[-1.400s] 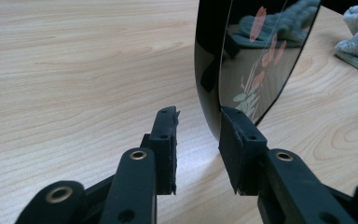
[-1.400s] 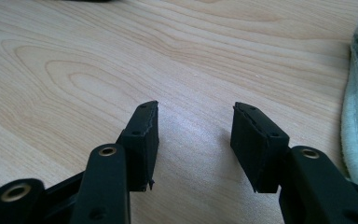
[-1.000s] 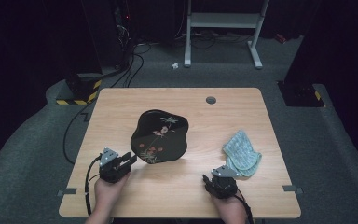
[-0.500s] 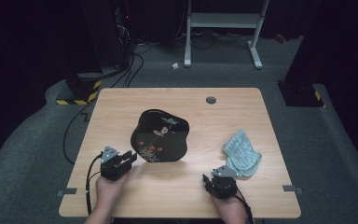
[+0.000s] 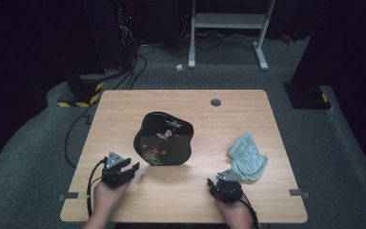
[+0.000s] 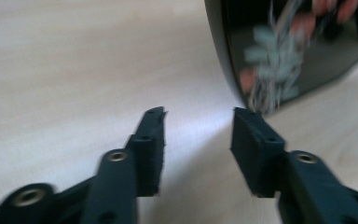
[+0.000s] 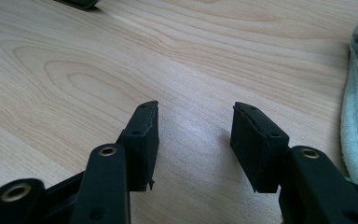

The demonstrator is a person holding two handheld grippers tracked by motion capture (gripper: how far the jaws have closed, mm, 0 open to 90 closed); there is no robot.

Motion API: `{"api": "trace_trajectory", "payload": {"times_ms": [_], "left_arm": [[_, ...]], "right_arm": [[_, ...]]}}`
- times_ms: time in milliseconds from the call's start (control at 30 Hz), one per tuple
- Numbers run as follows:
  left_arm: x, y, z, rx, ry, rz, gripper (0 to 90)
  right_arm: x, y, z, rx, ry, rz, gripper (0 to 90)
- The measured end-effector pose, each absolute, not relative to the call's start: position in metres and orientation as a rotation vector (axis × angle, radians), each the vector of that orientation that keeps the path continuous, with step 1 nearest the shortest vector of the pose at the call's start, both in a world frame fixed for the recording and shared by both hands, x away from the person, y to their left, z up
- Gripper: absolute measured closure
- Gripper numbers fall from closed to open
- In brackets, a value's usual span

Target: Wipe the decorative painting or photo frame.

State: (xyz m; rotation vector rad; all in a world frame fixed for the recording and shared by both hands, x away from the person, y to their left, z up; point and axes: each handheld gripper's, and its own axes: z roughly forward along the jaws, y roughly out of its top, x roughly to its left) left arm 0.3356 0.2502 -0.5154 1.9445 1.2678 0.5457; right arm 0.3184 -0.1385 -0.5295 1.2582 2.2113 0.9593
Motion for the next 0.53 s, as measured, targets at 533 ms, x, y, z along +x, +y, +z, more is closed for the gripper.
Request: {"api": "trace_trajectory", "payload": {"times_ms": [533], "left_arm": [[0.309, 0.269, -0.535, 2.017, 1.229, 0.552, 25.7]], "right_arm": [[0.318, -0.139, -0.530, 1.257, 2.213, 0.962, 51.0]]}}
